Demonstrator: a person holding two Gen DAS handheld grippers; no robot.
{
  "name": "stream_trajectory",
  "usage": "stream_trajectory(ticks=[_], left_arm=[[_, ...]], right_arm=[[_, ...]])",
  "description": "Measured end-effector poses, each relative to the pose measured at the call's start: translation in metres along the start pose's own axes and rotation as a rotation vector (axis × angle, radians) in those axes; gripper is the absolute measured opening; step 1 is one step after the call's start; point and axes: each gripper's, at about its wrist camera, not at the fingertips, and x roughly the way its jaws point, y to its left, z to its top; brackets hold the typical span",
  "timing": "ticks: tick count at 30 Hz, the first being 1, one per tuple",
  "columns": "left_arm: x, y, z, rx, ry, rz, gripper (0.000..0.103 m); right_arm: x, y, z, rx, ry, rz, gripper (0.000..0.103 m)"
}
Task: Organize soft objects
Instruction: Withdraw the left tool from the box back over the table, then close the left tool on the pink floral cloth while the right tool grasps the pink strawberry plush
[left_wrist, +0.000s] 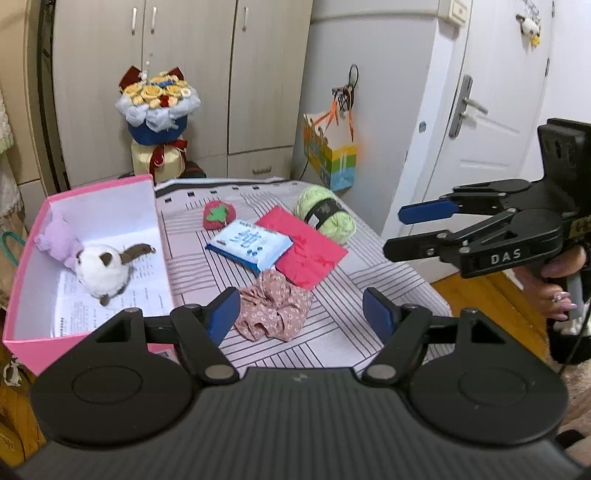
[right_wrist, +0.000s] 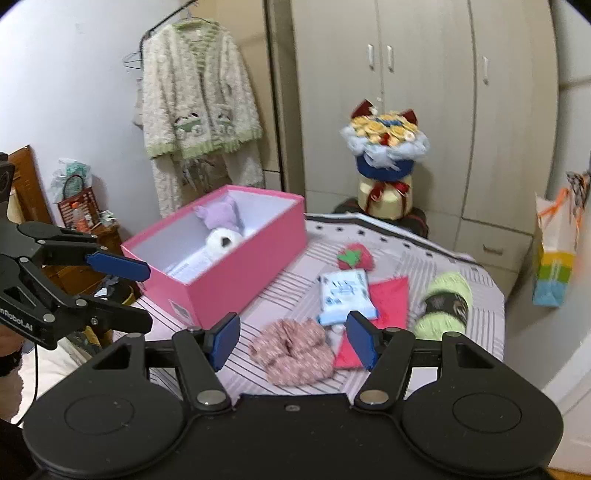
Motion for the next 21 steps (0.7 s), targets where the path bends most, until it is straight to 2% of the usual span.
stream_trajectory(ticks=[7,15,21], left_arm=[[0.039,-0.004,-0.005,-0.003,0.036,0.006,0.074],[0.087,-0.008,-0.007,0.034,0.039,0.053,0.08],[0.128,-0.008,-0.014,0.077,0.057,0.107,0.084]], right_arm=[[0.017,-0.03,-0.016,0.029,0.014,0.01,0.069],[0.049,-0.05,-0.008,0.028,0.036,0.076,0.069],[0.093,-0.069,0.008,0.067,0.047,0.127,0.069]])
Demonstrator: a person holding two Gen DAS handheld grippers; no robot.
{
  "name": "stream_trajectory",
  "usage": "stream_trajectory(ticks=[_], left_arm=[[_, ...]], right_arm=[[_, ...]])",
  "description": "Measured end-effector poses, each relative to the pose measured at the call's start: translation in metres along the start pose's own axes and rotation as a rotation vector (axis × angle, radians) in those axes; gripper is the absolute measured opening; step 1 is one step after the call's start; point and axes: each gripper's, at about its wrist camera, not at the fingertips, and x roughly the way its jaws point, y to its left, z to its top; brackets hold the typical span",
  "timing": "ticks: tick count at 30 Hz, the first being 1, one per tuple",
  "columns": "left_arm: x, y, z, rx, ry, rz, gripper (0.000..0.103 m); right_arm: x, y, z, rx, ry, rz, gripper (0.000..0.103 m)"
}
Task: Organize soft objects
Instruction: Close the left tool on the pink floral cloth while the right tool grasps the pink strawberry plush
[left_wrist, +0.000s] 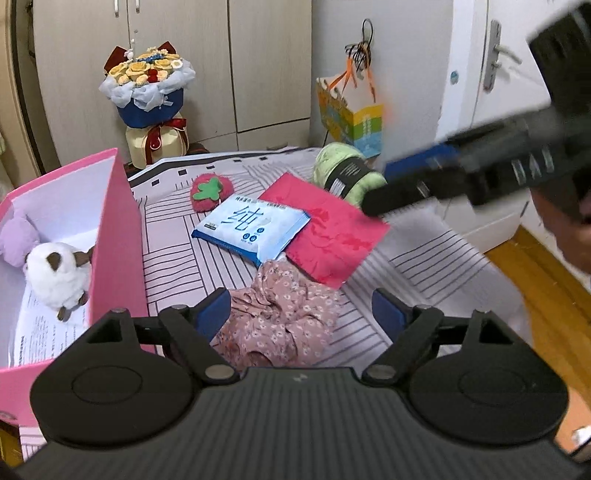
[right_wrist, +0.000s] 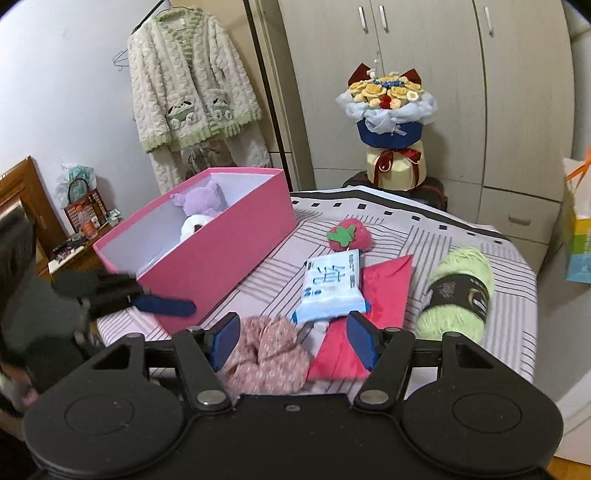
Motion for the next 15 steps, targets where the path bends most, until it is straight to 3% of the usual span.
stream_trajectory(ticks=[10,15], left_arm=[[0.064,0.002,-0.015,0.038,0.05,0.047,0.092],[0.076,0.016,-0.019,-0.02,0.058,0.034,0.092]], right_arm=[[0.094,-0.034,0.059,0.037,0.096,0.029,0.069],[0.142,-0.05,0.081,0.074,0.184,0.02,0.069]])
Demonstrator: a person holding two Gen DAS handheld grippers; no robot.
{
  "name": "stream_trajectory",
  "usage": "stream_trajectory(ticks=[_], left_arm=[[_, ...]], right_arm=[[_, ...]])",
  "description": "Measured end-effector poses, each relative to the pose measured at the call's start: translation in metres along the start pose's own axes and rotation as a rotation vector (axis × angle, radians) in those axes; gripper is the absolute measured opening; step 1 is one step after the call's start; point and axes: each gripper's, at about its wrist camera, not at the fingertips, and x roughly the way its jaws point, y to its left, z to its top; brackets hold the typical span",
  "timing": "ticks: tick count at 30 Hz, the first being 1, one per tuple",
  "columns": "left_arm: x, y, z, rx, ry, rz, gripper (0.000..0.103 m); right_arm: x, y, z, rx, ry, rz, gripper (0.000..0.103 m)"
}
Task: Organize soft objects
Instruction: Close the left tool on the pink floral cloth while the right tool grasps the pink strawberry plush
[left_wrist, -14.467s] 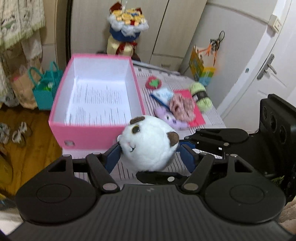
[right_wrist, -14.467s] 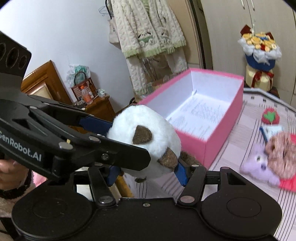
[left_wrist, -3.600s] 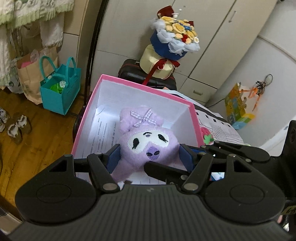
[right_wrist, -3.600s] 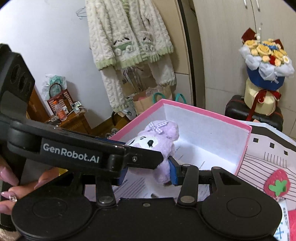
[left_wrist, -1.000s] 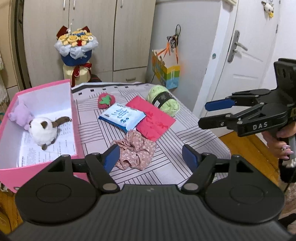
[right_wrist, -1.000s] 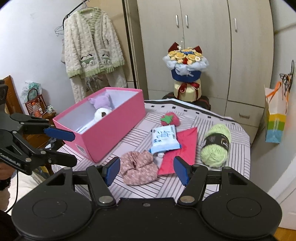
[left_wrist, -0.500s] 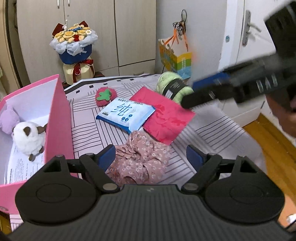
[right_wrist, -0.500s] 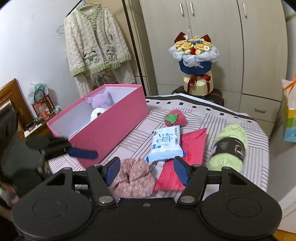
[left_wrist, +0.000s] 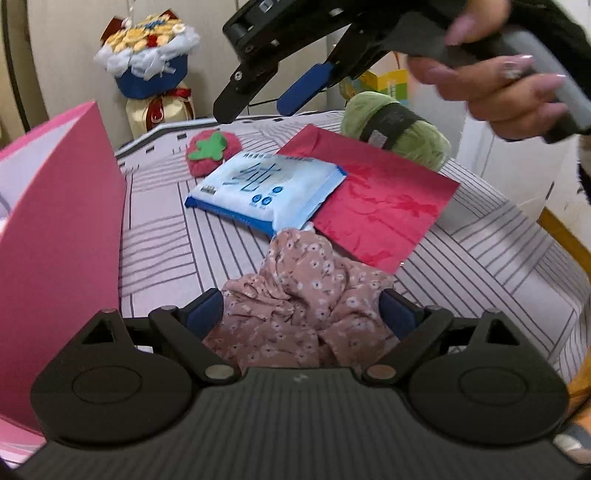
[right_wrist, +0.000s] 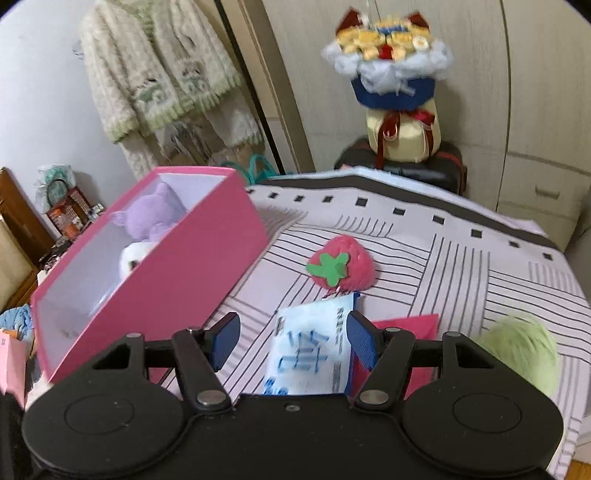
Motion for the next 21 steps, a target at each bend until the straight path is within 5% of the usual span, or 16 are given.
stream_trajectory(ticks=[4,8,15,17,21], left_arm=[[0.006,0.013,0.001,-0.08,0.031,-0.025,0.089],[0.003,0.02,0.003,-0.1,0.034,-0.018,0.067],[0.01,0.015,0.004,-0.053,0.034,0.059,0.064],[0.009,0.016,0.005,-0.058,0.029,0.056,0.056],[0.008,0.017,0.006,-0.073,0.021,0.062,0.039]], right_arm=[[0.033,-0.011,0.016,0.012,0.054,-0.045,0.069],[0.061,-0.019,0.028,0.033,0.083,-0.089,0.074],[0.088,-0.025,0.037,0.037,0.081,-0.126,0.078],[0.096,-0.026,0.036,0.042,0.088,-0.118,0.078],[0.101,-0.024,0.034,0.019,0.08,-0.115,0.058]])
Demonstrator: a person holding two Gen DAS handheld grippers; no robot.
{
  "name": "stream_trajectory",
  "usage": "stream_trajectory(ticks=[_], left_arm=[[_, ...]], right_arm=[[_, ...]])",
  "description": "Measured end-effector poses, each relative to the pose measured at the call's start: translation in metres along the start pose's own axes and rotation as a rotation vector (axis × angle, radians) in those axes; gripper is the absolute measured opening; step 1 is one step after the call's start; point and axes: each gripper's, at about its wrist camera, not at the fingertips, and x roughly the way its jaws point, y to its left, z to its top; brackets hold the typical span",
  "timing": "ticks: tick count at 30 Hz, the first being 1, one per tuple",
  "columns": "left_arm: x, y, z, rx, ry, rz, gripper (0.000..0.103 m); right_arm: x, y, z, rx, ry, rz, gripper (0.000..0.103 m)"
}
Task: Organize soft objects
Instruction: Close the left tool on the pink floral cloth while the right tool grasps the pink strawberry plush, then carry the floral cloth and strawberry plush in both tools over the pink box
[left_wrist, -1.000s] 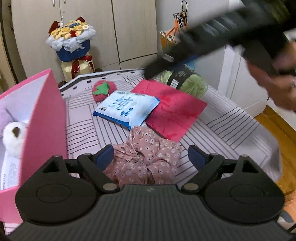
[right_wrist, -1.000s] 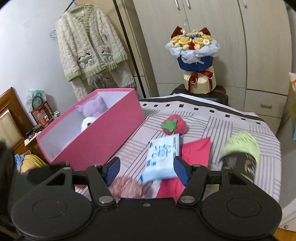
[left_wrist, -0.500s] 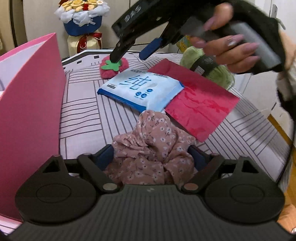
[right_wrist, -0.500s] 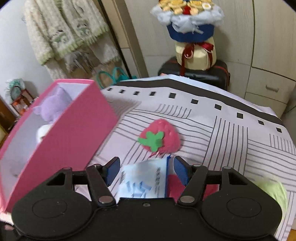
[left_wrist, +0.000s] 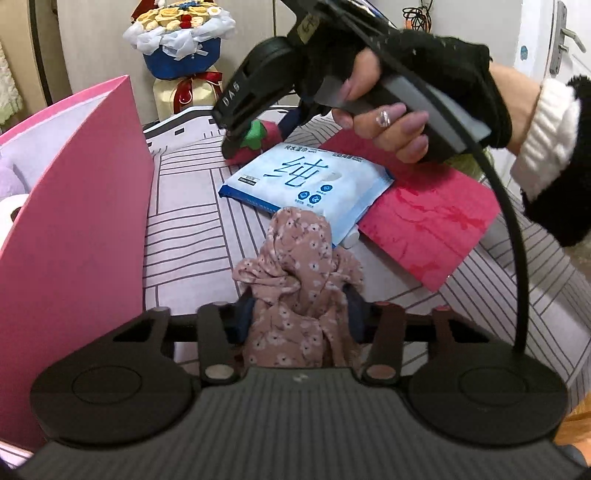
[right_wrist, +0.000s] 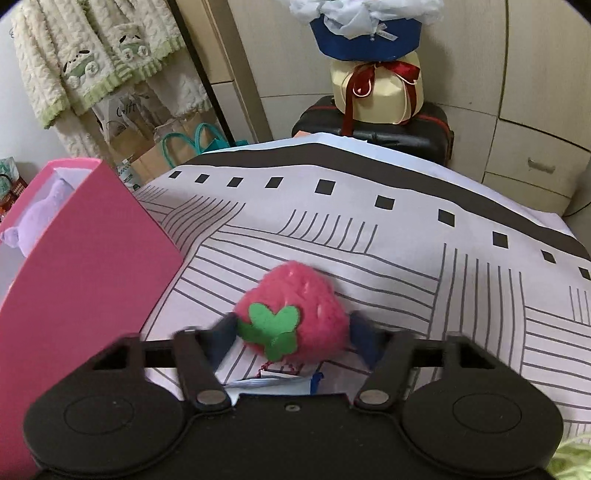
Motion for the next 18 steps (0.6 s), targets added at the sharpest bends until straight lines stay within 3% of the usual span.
stream_trajectory(ticks=[5,13,18], left_arm=[[0.0,0.002,0.002,-0.04,0.004,0.019,0.026],[-0.008,0.003,0.0,-0.07,-0.016,0.035,0.021],[-0.023,0.002,-0.001,-0.084,-0.043,0.042,0.021]], right_arm=[[-0.015,0.007,-0.005,-0.038,-0.044,-0.012,0.052],[-0.074,0.023,-0.019,-0.072,-0.195,0.01,0.052],[-0.101,0.034,-0.032,-0.082,-0.226,0.028,0.053]])
